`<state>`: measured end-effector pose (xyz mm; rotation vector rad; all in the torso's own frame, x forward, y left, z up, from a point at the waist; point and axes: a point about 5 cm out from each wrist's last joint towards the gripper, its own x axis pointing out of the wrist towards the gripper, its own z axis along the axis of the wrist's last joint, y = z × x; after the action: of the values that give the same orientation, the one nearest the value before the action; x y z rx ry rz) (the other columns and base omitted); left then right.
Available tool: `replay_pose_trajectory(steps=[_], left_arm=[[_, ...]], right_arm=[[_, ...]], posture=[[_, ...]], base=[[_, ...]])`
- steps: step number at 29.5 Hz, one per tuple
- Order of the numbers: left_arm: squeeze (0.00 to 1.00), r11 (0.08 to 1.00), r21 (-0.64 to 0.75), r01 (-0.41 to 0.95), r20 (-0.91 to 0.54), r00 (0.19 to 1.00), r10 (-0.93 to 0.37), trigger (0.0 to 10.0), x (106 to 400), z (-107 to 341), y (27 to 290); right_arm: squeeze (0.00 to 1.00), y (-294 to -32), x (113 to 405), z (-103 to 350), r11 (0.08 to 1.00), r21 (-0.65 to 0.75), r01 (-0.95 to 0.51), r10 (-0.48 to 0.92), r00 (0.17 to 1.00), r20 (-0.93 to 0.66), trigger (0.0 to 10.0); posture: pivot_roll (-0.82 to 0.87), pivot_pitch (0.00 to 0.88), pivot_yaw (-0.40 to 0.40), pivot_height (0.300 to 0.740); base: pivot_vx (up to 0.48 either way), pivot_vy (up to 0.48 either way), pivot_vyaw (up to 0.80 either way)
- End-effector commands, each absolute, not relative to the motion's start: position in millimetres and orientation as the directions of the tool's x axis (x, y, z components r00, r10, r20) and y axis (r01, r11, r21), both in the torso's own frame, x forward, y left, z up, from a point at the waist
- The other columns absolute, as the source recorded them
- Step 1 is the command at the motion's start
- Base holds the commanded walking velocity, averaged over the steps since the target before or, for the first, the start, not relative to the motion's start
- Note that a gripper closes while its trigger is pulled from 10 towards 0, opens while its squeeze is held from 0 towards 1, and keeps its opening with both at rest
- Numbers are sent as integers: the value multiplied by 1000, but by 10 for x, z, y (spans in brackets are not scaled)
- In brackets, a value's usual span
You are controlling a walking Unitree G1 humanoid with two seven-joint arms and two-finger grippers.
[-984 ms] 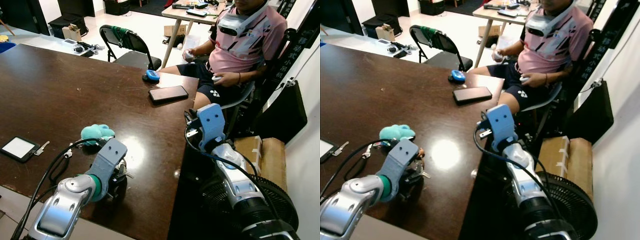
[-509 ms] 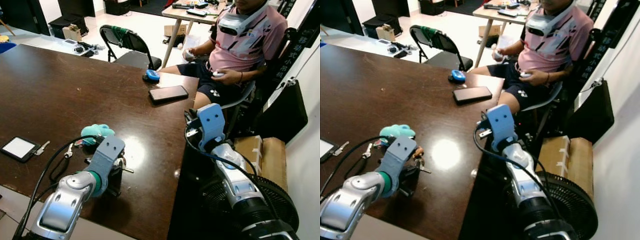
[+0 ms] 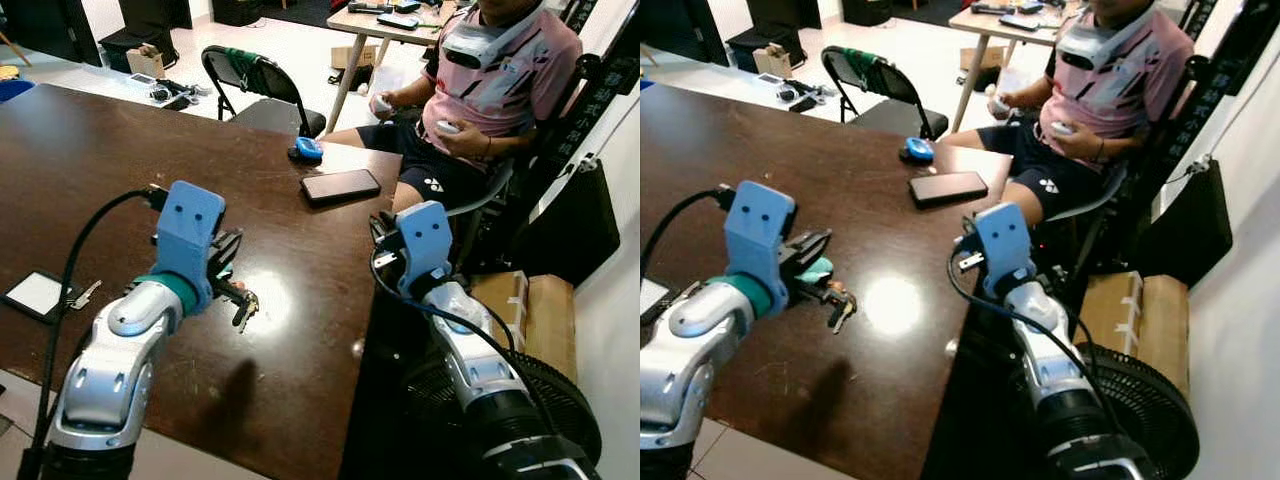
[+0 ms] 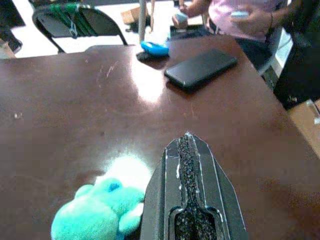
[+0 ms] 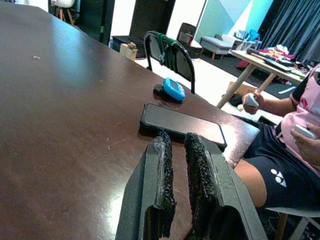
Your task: Hang keys on a hook
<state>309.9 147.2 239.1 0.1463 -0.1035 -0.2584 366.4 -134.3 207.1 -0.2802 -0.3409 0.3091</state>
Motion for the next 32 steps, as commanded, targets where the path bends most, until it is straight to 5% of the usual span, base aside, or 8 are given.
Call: replay_pose_trajectory(steps=[1, 10, 11, 14, 15, 29, 31, 32], left_arm=[[0, 961, 162, 223, 107, 964, -242, 10000, 3098, 2419, 1478], [0, 916, 348, 197, -98, 980, -174, 10000, 3165, 2023, 1508], [592, 909, 351, 226, -182, 968, -171, 10000, 3155, 1868, 1517], [592, 909, 351, 226, -182, 968, -171, 10000, 3155, 1868, 1517], [1000, 900, 366, 236, -254, 956, -147, 10000, 3149, 1731, 1558], [1000, 871, 319, 373, -343, 903, -260, 10000, 3049, 1576, 1245], [0, 873, 294, 390, -349, 894, -282, 10000, 3055, 1599, 1135], [0, 880, 278, 386, -348, 894, -282, 10000, 3065, 1614, 1084]], right_arm=[[0, -1357, 3665, 2075, 922, -303, -241, 330, 897, 294, 10000], [0, -1383, 3661, 2083, 927, -295, -231, 320, 897, 304, 10000], [0, -1376, 3660, 2081, 927, -295, -232, 321, 897, 304, 10000], [0, -1376, 3660, 2081, 927, -295, -232, 321, 897, 304, 10000], [0, -1365, 3660, 2080, 927, -295, -234, 323, 896, 304, 10000], [0, -1358, 3669, 2061, 927, -291, -235, 321, 898, 301, 10000], [0, -1363, 3671, 2057, 928, -290, -233, 319, 899, 300, 10000], [0, -1367, 3673, 2055, 928, -291, -232, 319, 899, 299, 10000]], posture=[[113, 110, 58, 740], [109, 112, 58, 740], [111, 113, 60, 740], [111, 113, 60, 740], [112, 114, 62, 740], [120, 121, 75, 740], [123, 118, 75, 740], [123, 118, 75, 740]], base=[[0, 0, 0], [0, 0, 0], [0, 0, 0], [0, 0, 0], [0, 0, 0], [0, 0, 0], [0, 0, 0], [0, 0, 0]])
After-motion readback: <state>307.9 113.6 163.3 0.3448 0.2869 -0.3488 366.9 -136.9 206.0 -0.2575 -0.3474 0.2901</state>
